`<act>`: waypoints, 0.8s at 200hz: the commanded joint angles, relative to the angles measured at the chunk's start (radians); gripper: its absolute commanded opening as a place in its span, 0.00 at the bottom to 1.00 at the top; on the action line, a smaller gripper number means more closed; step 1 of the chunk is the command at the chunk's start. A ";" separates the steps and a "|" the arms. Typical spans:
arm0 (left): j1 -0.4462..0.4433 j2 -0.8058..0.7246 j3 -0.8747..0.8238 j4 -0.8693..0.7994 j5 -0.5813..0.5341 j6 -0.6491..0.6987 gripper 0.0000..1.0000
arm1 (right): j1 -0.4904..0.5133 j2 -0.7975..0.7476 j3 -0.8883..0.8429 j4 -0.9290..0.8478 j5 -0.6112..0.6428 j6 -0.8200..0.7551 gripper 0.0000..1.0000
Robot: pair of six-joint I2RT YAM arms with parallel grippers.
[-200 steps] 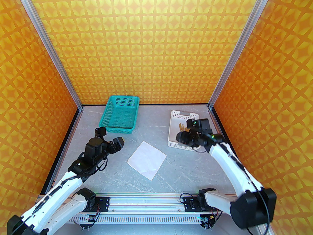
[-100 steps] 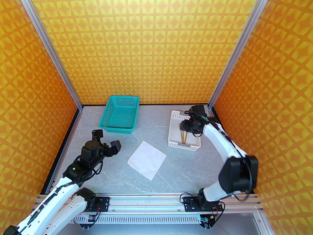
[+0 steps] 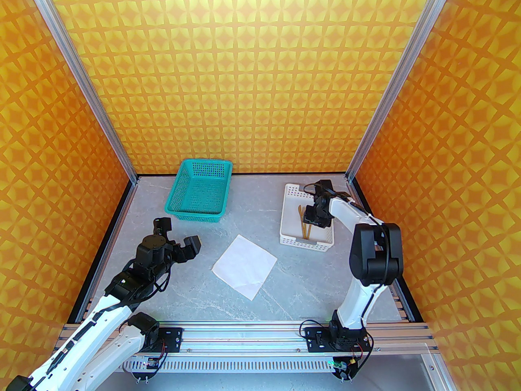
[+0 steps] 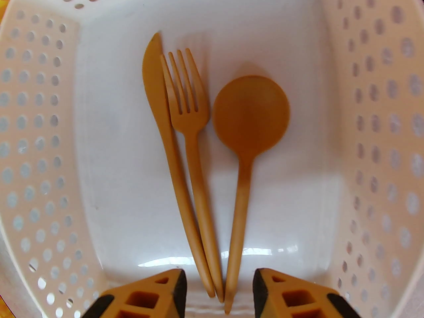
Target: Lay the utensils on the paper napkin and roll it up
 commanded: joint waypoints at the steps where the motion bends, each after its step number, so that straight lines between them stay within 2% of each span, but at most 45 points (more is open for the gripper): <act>1: 0.007 -0.011 -0.005 -0.017 -0.020 0.016 0.96 | -0.002 0.044 0.042 -0.002 0.047 0.004 0.36; 160: 0.009 0.002 -0.006 -0.020 -0.021 0.011 0.97 | -0.024 0.162 0.029 0.009 0.009 0.016 0.26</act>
